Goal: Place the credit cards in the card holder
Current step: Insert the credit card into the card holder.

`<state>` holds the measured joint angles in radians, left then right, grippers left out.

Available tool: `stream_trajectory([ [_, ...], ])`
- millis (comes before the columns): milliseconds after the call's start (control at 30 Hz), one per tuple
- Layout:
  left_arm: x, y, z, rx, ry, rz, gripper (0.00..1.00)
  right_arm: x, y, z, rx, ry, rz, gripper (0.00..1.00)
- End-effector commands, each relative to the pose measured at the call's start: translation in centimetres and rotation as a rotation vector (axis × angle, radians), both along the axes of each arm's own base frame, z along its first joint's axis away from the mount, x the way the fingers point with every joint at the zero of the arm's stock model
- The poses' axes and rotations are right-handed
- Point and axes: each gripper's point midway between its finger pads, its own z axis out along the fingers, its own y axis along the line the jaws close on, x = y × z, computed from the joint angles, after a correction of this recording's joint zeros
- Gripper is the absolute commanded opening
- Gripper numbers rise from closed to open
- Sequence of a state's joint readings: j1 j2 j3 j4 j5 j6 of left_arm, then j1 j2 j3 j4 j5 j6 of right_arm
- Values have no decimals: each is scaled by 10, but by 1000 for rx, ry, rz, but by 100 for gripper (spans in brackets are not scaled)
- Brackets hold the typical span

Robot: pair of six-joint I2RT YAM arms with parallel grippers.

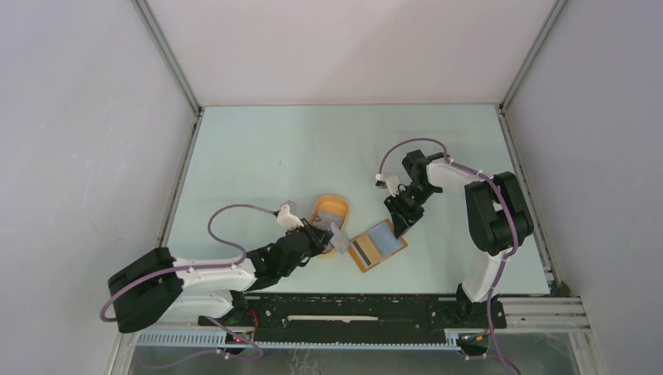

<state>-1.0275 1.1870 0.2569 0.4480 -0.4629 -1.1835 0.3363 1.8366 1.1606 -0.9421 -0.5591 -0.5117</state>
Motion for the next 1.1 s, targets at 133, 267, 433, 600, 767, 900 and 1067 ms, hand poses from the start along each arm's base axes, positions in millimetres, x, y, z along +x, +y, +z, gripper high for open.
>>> stream_trajectory([
  [133, -8, 1, 23, 32, -96, -113, 0, 9, 7, 20, 46, -68, 15, 46],
  [267, -19, -35, 48, -80, -137, -252, 0, 10, 6, 20, 50, -70, 11, 46],
  [433, -19, -67, 49, -147, -120, -272, 0, 10, 6, 20, 48, -71, 16, 46],
  [600, -15, -90, 46, -243, -106, -241, 0, 10, 6, 21, 51, -72, 16, 46],
  [767, -16, -105, 44, -296, -91, -240, 0, 9, 8, 21, 53, -73, 24, 46],
  [900, -15, -105, 37, -299, -68, -220, 0, 8, 10, 21, 54, -74, 32, 46],
  [1067, -13, -99, 28, -317, -35, -171, 0, 7, 10, 20, 53, -71, 36, 47],
])
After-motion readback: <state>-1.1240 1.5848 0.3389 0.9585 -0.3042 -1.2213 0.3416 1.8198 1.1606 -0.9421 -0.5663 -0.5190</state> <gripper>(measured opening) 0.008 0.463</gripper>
